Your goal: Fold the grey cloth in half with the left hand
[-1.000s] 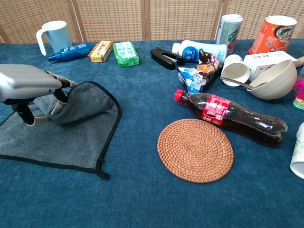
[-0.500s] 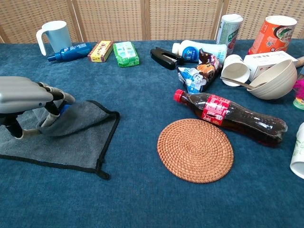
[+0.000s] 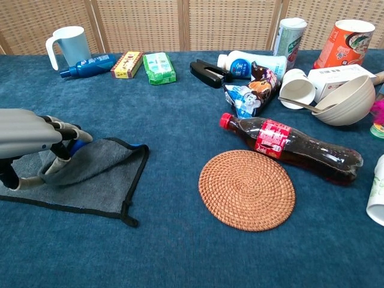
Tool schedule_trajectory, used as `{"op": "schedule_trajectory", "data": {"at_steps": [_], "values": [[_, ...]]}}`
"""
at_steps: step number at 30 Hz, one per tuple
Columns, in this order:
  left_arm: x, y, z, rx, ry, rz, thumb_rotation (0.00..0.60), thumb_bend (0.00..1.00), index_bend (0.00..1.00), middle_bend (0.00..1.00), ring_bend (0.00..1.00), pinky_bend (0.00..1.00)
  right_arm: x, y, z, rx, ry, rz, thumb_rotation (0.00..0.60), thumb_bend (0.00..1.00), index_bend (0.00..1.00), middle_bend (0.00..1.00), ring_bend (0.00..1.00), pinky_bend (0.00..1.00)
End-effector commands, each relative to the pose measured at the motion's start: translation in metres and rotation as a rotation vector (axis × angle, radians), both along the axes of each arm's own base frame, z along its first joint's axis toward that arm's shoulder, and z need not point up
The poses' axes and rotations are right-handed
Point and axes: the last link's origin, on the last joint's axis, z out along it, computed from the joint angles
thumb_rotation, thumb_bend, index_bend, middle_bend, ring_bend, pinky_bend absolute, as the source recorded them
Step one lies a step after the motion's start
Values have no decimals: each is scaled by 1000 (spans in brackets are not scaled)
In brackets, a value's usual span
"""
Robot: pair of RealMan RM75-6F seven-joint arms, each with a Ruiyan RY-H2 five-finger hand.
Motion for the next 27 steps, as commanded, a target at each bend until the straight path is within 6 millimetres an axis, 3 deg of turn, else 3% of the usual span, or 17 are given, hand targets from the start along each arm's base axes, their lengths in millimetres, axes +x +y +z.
{"op": "schedule_trajectory", "data": {"at_steps": [1, 10, 17, 23, 27], "values": [[-2, -5, 1, -9, 14, -3, 600, 523, 584, 0, 0, 97, 0, 0, 1, -2, -2, 2, 600, 0, 0, 0, 0, 0], [-4, -14, 0, -24, 37, 0, 600, 518, 570, 0, 0, 95, 1, 1, 0, 0, -2, 6, 600, 0, 0, 0, 0, 0], [-3, -15, 3, -28, 30, 17, 600, 517, 449, 0, 0, 90, 1, 1, 1, 0, -2, 6, 600, 0, 0, 0, 0, 0], [-3, -15, 8, -42, 4, 29, 600, 515, 225, 0, 0, 66, 2, 1, 0, 2, -1, 8, 600, 0, 0, 0, 0, 0], [-4, -17, 11, -61, -13, 40, 600, 504, 182, 0, 0, 56, 2, 2, 0, 2, -1, 10, 600, 0, 0, 0, 0, 0]]}}
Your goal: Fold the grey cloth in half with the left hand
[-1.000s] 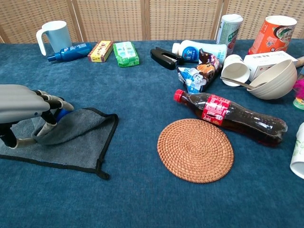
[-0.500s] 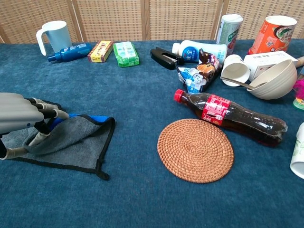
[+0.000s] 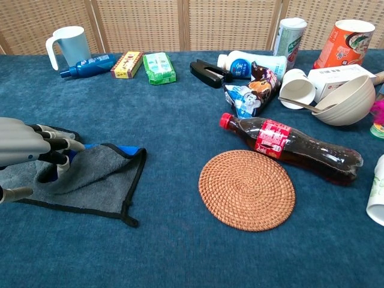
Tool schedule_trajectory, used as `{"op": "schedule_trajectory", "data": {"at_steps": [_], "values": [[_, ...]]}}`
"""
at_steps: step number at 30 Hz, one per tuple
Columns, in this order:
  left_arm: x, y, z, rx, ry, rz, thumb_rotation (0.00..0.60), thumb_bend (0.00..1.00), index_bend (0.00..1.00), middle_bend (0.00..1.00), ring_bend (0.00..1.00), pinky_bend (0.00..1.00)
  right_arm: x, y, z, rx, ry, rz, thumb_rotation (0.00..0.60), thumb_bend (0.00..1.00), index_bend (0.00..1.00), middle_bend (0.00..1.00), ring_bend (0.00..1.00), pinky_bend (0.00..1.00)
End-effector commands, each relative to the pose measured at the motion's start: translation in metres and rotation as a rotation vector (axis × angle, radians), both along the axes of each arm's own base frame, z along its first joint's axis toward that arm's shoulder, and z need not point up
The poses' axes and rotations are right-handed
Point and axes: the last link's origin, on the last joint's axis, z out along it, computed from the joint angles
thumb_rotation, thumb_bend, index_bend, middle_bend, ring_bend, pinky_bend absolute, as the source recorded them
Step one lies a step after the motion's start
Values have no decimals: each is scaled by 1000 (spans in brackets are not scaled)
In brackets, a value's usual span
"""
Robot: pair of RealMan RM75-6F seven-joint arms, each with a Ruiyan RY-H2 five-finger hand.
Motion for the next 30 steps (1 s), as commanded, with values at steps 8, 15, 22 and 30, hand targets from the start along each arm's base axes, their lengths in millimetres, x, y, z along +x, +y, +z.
{"op": "schedule_trajectory", "data": {"at_steps": [8, 15, 22, 30], "values": [[7, -6, 14, -69, -104, 64, 600, 503, 188, 0, 0, 47, 0, 0, 0, 2, 1, 2, 600, 0, 0, 0, 0, 0], [5, -6, 22, -115, -104, 81, 600, 503, 287, 0, 0, 39, 0, 0, 0, 2, 2, 4, 600, 0, 0, 0, 0, 0], [1, -4, 24, -113, -92, 91, 600, 503, 345, 0, 0, 30, 1, 0, 0, 2, 4, 4, 600, 0, 0, 0, 0, 0], [4, -2, 27, -89, -160, 77, 600, 504, 341, 0, 0, 36, 1, 0, -2, 6, 6, 3, 600, 0, 0, 0, 0, 0]]}}
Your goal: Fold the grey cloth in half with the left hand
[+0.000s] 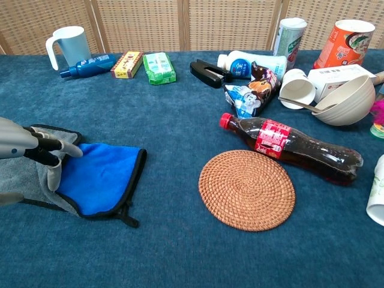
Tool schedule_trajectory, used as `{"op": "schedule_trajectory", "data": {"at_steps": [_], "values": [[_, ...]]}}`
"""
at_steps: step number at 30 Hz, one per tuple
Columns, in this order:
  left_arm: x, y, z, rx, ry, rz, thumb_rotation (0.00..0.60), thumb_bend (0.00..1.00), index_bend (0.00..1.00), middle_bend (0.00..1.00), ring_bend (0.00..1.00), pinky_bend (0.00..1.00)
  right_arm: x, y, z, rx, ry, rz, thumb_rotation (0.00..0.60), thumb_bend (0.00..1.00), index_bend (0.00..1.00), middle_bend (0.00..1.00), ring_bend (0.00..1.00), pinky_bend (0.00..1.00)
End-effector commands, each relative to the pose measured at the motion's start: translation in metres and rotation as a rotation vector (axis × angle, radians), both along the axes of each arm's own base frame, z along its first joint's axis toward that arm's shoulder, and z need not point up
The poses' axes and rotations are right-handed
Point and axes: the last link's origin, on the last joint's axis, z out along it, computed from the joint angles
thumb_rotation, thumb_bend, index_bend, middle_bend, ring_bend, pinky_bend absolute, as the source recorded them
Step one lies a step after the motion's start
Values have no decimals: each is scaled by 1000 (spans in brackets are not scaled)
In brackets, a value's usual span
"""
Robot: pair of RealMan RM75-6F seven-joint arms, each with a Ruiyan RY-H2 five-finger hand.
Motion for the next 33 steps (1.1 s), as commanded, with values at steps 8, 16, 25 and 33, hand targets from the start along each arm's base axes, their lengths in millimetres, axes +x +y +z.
{"op": "schedule_trajectory", "data": {"at_steps": [8, 16, 25, 33], "values": [[0, 20, 12, 111, -91, -14, 600, 504, 295, 0, 0, 42, 0, 0, 0, 1, -1, 2, 600, 0, 0, 0, 0, 0], [-7, 50, 11, 220, -82, -29, 600, 504, 295, 0, 0, 52, 1, 0, -1, 3, 1, 5, 600, 0, 0, 0, 0, 0], [-18, 81, -1, 280, -25, -11, 600, 503, 296, 0, 0, 55, 1, 0, -2, 5, 5, 1, 600, 0, 0, 0, 0, 0], [-24, 102, -16, 309, 25, -2, 600, 503, 296, 0, 0, 60, 0, -2, -3, 12, 6, -3, 600, 0, 0, 0, 0, 0]]}}
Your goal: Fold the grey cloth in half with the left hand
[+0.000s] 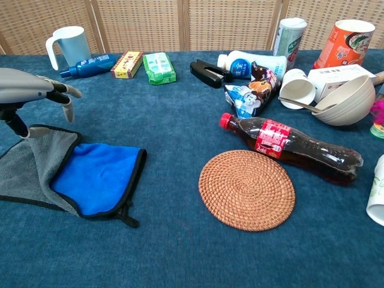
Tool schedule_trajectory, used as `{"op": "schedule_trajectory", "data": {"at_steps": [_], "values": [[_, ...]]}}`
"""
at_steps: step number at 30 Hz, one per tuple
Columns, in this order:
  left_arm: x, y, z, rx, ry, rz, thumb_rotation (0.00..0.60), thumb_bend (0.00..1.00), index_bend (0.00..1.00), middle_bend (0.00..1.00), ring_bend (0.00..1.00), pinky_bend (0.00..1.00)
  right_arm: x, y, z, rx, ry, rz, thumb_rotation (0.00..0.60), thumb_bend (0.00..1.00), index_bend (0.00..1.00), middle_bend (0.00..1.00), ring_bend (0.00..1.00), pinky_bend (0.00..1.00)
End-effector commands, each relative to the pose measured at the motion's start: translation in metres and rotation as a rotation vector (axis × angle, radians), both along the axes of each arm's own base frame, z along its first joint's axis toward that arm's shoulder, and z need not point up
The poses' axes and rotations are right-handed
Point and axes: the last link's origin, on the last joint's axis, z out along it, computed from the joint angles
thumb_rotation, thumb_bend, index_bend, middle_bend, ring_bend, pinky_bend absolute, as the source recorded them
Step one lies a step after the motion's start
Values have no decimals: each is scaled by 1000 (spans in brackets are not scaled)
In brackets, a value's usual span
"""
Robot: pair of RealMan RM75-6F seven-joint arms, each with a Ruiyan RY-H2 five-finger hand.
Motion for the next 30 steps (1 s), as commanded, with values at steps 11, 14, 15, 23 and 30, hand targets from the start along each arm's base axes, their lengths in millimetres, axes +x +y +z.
{"op": "schedule_trajectory", "data": {"at_steps": [11, 14, 15, 23, 30], "values": [[7, 12, -26, -22, 39, -13, 600, 504, 330, 0, 0, 63, 0, 0, -1, 5, -4, -1, 600, 0, 0, 0, 0, 0], [9, 11, -25, -27, 34, -15, 600, 504, 391, 0, 0, 67, 0, -1, -1, 6, -6, -1, 600, 0, 0, 0, 0, 0], [9, 10, -25, -27, 34, -16, 600, 505, 418, 0, 0, 70, 0, -1, -1, 6, -6, 0, 600, 0, 0, 0, 0, 0], [10, 8, -25, -34, 30, -22, 600, 504, 550, 0, 0, 73, 1, 0, -2, 11, -11, 5, 600, 0, 0, 0, 0, 0], [11, 5, -26, -43, 13, -16, 600, 504, 568, 0, 0, 77, 1, 0, -1, 11, -12, 4, 600, 0, 0, 0, 0, 0]]}}
